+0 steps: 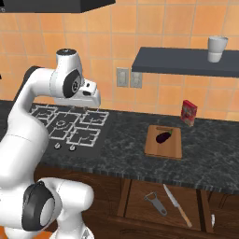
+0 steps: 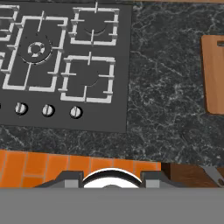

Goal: Place the appropriate cutting tool for cutting the eggplant skin on the cutting board.

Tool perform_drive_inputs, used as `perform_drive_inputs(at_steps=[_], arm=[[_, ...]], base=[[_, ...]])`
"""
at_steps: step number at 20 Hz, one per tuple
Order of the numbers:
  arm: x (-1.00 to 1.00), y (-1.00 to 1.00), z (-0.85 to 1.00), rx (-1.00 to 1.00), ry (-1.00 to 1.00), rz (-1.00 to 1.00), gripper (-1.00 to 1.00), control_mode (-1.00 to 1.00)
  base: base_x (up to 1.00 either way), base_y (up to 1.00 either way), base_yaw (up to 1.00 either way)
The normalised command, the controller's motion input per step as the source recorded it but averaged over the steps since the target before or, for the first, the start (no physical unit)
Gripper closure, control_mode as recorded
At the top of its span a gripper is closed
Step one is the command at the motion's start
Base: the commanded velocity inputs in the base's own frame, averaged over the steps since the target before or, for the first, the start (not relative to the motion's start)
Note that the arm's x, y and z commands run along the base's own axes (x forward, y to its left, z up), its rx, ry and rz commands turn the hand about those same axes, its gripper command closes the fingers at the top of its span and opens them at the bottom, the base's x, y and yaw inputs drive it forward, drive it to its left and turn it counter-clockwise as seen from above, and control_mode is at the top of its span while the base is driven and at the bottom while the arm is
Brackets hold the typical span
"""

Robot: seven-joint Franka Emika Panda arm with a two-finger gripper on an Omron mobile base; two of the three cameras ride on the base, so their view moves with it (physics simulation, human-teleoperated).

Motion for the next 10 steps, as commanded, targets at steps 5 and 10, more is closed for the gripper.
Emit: perform_drive_inputs(at_steps=[5,10], arm=[[-0.31,-0.18,-0.22,0.00,0.00,0.00,-1.00,-1.00],[-0.65,-0.89,-0.63,0.00,0.00,0.00,-1.00,-1.00]], base=[[0.00,0.00,0.00],[0.00,0.00,0.00]])
